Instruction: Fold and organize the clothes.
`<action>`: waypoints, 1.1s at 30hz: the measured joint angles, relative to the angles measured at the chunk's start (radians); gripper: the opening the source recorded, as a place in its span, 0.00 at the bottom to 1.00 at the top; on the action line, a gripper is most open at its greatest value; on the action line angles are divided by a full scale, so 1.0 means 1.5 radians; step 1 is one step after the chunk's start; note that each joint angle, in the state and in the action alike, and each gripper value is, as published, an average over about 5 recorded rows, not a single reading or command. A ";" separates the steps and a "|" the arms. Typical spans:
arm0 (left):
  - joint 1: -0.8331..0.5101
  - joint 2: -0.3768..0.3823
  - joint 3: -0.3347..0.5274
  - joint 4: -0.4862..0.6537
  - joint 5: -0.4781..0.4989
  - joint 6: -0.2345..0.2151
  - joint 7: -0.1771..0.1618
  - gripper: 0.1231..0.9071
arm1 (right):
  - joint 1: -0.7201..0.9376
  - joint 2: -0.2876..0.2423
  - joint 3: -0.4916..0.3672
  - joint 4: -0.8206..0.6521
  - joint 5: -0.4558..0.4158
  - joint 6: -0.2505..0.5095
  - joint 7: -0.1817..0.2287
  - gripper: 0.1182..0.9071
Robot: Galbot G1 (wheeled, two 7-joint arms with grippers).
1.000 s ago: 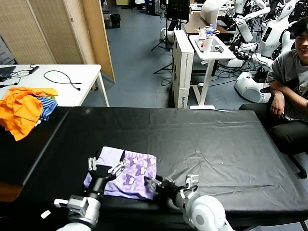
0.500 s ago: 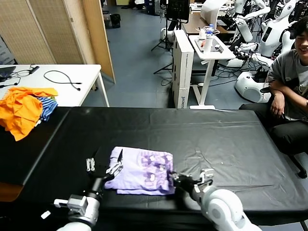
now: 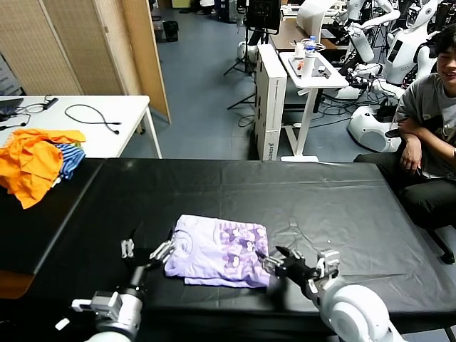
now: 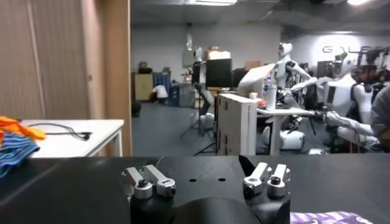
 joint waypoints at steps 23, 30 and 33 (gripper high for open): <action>0.077 0.038 -0.009 0.008 -0.017 0.007 -0.020 1.00 | -0.277 0.065 0.097 0.085 -0.287 0.351 -0.078 1.00; 0.106 0.044 -0.025 -0.016 -0.052 0.033 -0.025 1.00 | -0.313 0.066 0.115 0.099 -0.309 0.387 -0.073 1.00; 0.125 0.044 -0.027 -0.029 -0.055 0.038 -0.029 1.00 | -0.325 0.076 0.123 0.102 -0.321 0.399 -0.072 1.00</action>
